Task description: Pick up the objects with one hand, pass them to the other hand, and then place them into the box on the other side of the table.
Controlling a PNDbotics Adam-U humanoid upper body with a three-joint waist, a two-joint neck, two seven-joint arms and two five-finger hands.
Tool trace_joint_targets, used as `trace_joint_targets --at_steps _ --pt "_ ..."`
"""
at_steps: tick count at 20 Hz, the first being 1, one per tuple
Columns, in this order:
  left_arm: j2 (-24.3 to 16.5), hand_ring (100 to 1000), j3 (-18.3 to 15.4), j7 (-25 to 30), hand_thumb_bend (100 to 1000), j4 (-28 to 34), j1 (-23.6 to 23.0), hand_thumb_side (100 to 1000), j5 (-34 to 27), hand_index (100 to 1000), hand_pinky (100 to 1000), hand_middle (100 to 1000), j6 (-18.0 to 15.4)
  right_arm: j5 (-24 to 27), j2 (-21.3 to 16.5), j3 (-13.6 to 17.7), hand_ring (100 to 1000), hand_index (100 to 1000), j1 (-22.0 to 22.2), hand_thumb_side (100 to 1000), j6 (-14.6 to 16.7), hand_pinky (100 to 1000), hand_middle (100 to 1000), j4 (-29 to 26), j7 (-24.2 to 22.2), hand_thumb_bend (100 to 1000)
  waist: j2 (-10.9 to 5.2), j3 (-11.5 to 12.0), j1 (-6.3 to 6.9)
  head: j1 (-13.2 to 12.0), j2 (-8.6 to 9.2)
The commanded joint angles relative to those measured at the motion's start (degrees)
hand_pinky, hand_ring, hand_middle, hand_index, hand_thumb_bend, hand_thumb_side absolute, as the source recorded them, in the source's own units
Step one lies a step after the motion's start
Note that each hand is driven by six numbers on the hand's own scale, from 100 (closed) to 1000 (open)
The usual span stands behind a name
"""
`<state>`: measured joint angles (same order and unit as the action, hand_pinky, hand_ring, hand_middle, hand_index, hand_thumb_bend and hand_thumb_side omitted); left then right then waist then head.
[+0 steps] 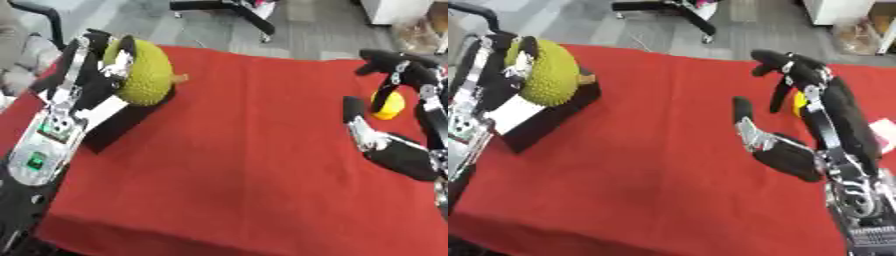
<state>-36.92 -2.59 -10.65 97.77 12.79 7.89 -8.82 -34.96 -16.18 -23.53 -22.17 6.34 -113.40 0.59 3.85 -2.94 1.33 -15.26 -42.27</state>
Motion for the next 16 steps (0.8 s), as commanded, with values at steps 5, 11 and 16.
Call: trace_joint_targets --at_steps 5,11,16 --pt "-13.19 451 -2.98 -6.77 100 -18.91 2.71 100 15.18 287 491 171 6.78 1.81 -1.28 -1.70 344 842 -0.36 603 1.63 778 624 -1.19 -3.88 121 -1.31 -0.65 0.20 -0.92 1.87" --pt "-14.75 443 -0.71 -7.45 101 -32.22 7.82 100 27.02 291 498 174 8.66 2.35 -1.21 -1.93 339 840 -0.20 611 1.97 777 616 -1.19 -4.70 107 -1.33 -1.01 0.07 -1.04 1.75" --pt "-13.25 447 0.62 -6.81 119 -37.42 10.32 100 30.60 295 508 178 7.93 2.42 -1.09 -2.03 336 840 -0.26 615 2.00 777 614 -1.19 -4.79 102 -1.16 -1.46 -0.29 0.38 1.65"
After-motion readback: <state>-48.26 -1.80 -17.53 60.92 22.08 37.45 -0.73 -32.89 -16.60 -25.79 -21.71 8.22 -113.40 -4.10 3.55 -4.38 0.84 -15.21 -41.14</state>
